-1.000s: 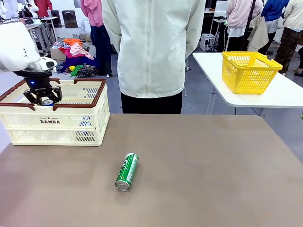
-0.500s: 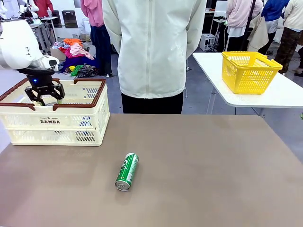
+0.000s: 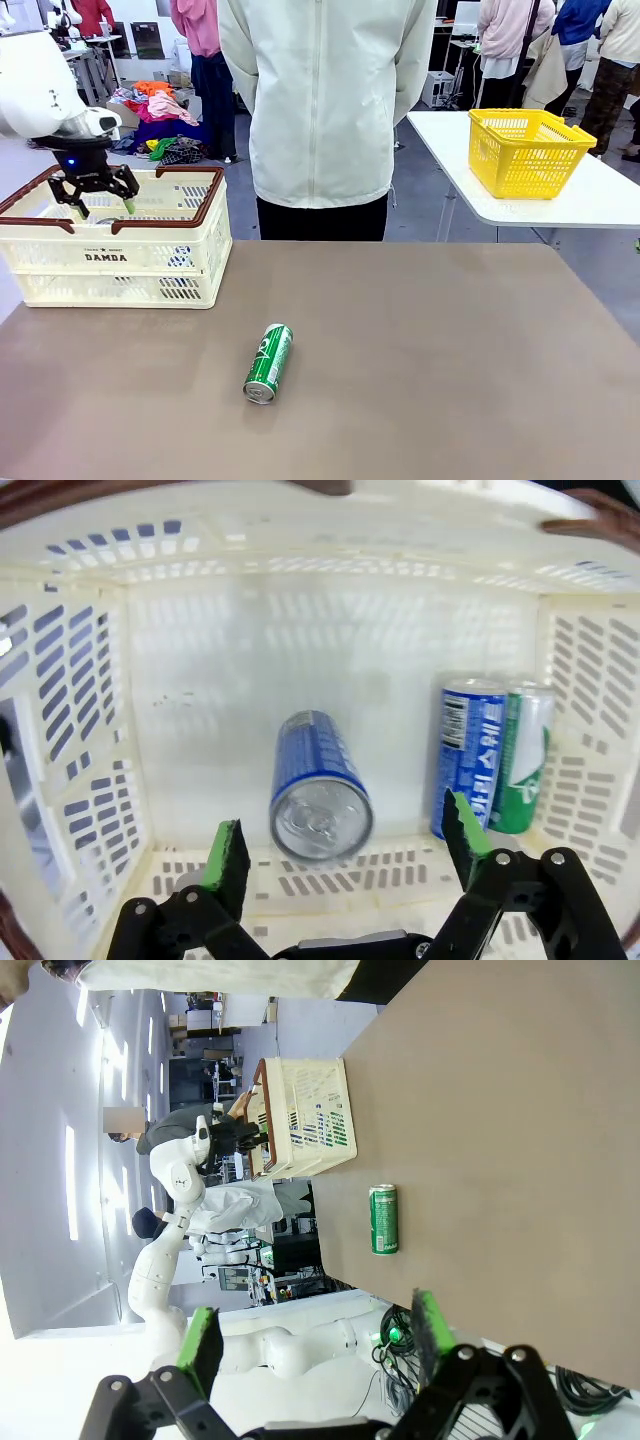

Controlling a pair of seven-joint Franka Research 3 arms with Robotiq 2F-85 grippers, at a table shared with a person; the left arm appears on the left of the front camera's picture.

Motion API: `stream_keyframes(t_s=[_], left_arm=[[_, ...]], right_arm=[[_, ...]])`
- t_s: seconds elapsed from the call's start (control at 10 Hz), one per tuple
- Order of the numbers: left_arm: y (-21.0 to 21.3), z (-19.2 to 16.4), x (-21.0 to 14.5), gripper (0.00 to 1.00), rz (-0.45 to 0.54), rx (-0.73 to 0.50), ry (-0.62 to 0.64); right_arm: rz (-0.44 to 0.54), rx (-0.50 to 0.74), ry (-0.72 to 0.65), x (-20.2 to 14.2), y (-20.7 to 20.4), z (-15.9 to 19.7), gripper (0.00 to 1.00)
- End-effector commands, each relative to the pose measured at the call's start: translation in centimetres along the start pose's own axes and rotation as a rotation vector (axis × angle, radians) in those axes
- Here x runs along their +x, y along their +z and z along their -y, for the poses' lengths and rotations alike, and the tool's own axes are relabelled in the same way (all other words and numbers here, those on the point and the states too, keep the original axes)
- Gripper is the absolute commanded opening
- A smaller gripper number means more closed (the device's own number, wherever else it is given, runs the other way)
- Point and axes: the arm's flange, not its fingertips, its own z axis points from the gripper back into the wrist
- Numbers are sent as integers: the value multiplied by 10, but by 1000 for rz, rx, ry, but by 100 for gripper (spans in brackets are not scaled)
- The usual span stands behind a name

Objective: Place the drinks into the Shopping basket.
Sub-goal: Pick up one drink and place it into the Shopping basket.

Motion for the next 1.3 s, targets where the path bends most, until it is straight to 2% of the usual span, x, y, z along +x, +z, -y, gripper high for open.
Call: stream_keyframes(t_s=[0.0, 0.1, 0.3, 0.4, 0.5, 0.7, 0.8, 0.9, 1.0, 1.1, 1.2], left_arm=[[39, -14, -16, 100, 29, -218, -8], [68, -26, -32, 100, 35, -356, 25], [107, -61, -66, 100, 53, -645, 10], [112, -78, -80, 100, 45, -760, 41], [110, -105, -90, 100, 53, -889, 127], [78, -152, -111, 100, 51, -1212, 196], [53, -167, -124, 100, 60, -1295, 261], [35, -175, -138, 100, 95, -1350, 251], [22, -174, -141, 100, 103, -1301, 152], [51, -179, -138, 100, 82, -1281, 267], [51, -179, -138, 100, 82, -1281, 267]], right_arm=[[6, 24, -17, 0, -1, -6, 100], [6, 24, -17, 0, -1, -6, 100], [6, 24, -17, 0, -1, -6, 100], [6, 24, -17, 0, -1, -6, 100], [6, 24, -17, 0, -1, -6, 100], [6, 24, -17, 0, -1, -6, 100], [6, 24, -17, 0, -1, -6, 100], [6, 24, -17, 0, -1, -6, 100], [6, 24, -17, 0, -1, -6, 100], [6, 24, -17, 0, -1, -6, 100], [6, 24, -17, 0, -1, -6, 100]])
